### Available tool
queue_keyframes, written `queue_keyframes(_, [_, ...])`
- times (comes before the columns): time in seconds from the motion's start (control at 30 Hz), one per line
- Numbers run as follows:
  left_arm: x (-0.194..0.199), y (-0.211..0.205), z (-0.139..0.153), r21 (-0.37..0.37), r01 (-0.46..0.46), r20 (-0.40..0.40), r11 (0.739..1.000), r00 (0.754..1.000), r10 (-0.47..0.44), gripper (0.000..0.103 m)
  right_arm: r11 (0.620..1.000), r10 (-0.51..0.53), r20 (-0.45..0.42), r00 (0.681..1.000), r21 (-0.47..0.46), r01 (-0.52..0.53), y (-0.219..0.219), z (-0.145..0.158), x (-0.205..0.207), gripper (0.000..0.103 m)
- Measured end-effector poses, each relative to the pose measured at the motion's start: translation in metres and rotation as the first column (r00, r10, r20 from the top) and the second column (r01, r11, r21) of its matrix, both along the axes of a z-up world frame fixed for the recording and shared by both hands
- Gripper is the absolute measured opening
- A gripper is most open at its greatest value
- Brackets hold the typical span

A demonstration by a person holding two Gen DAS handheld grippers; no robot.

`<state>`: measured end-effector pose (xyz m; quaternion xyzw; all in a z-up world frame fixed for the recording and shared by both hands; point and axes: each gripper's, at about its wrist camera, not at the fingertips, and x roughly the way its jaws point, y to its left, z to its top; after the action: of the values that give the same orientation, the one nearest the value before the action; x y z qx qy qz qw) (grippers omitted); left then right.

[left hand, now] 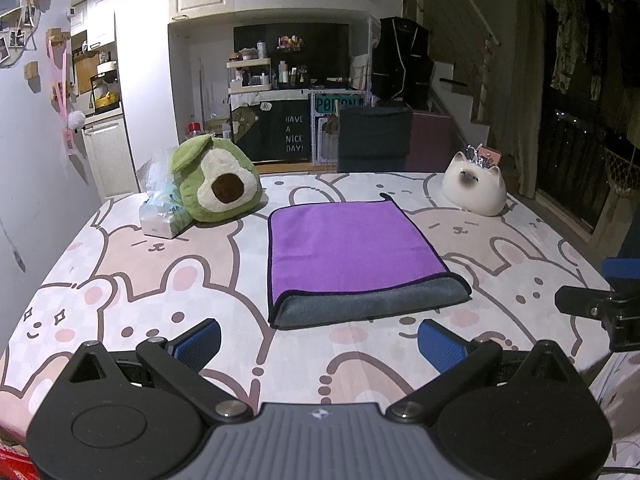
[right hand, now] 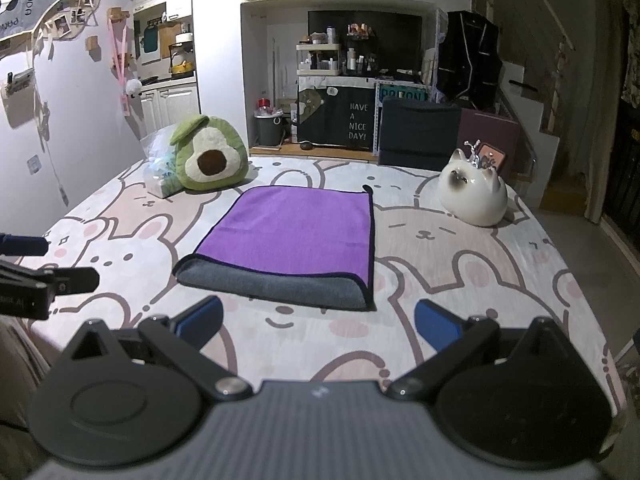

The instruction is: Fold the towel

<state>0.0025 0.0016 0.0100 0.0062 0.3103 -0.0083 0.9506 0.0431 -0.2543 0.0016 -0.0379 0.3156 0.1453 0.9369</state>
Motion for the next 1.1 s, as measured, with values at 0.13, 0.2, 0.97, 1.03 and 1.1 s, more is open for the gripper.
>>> queue_keyframes(0.13, [0.003, -0.001, 0.002, 0.008, -0.003, 0.007, 1.000, 1.000, 0.003, 0.103, 1.000, -0.004, 0.007, 1.000, 0.006, 0.003, -0.001, 0.001, 0.001, 0.103])
queue_keyframes(0.2, [0.004, 0.000, 0.004, 0.009, -0.002, 0.009, 1.000, 1.000, 0.002, 0.103, 1.000, -0.008, 0.005, 1.000, 0.007, 0.008, -0.001, 0.000, 0.003, 0.103])
queue_keyframes(0.97, [0.044, -0.001, 0.014, 0.001, 0.010, 0.025, 1.000, 1.000, -0.010, 0.103, 1.000, -0.016, 0.021, 1.000, 0.001, 0.016, -0.002, 0.003, 0.037, 0.103])
queue_keyframes(1.03, [0.049, 0.000, 0.015, 0.009, 0.007, 0.027, 1.000, 1.000, -0.007, 0.103, 1.000, -0.017, 0.020, 1.000, -0.005, 0.017, -0.002, 0.004, 0.040, 0.103])
queue_keyframes(1.1, [0.055, 0.001, 0.015, 0.008, 0.004, 0.020, 1.000, 1.000, -0.004, 0.103, 1.000, -0.013, 0.019, 1.000, -0.011, 0.013, -0.002, 0.005, 0.047, 0.103])
